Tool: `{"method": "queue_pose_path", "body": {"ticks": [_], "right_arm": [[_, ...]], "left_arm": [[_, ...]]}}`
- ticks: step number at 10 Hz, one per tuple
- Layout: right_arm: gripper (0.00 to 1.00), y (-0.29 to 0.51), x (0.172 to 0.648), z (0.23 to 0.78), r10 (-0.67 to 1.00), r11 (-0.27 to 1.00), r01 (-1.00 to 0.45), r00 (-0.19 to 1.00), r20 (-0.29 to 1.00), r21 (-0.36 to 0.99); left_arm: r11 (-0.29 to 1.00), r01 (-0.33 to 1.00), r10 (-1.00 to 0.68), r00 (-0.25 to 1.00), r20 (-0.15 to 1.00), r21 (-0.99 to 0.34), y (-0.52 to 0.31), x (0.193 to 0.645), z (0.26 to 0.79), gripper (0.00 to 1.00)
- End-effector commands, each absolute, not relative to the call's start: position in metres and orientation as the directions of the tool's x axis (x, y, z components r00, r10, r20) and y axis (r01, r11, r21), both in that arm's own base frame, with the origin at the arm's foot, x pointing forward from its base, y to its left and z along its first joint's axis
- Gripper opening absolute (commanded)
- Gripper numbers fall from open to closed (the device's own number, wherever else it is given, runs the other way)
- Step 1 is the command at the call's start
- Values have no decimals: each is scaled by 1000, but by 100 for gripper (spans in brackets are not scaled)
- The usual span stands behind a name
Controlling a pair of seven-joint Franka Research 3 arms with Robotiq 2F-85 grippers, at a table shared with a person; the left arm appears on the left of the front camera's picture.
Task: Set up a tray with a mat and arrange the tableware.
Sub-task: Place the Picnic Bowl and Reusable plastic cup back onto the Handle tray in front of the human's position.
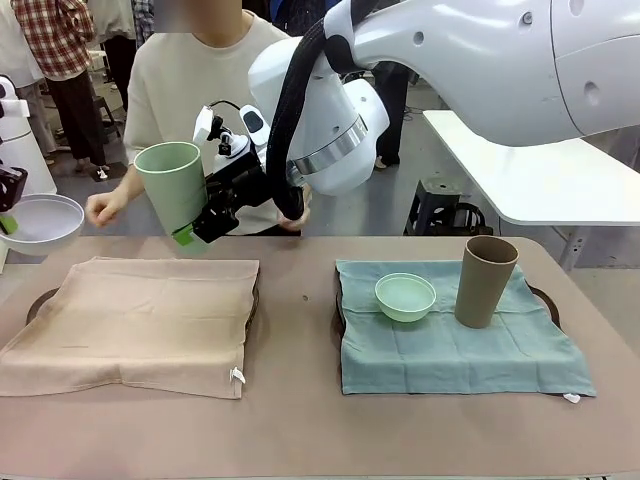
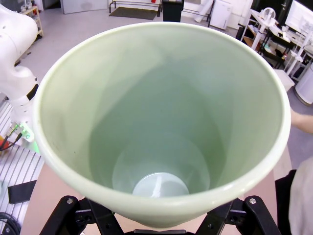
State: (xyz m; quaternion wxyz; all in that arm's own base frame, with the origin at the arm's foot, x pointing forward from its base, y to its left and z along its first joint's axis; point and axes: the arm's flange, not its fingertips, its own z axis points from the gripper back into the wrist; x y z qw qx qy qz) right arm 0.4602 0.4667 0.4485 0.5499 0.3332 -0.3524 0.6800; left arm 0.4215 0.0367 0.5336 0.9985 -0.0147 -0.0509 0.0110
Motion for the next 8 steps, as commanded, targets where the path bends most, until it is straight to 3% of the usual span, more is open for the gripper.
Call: {"method": "queue_pose_path", "body": {"ticks": [1,8], "right_arm": [[80,465,466,437,499,-150,-984,-161,852,-98],[80,477,500,362,437,-174,-985,-91,895,-15]], "left_arm": [[999,13,-10,998,68,-45,38,428,518,5],[993,66,-73,994,-80,-94,24,451,443,5]]}}
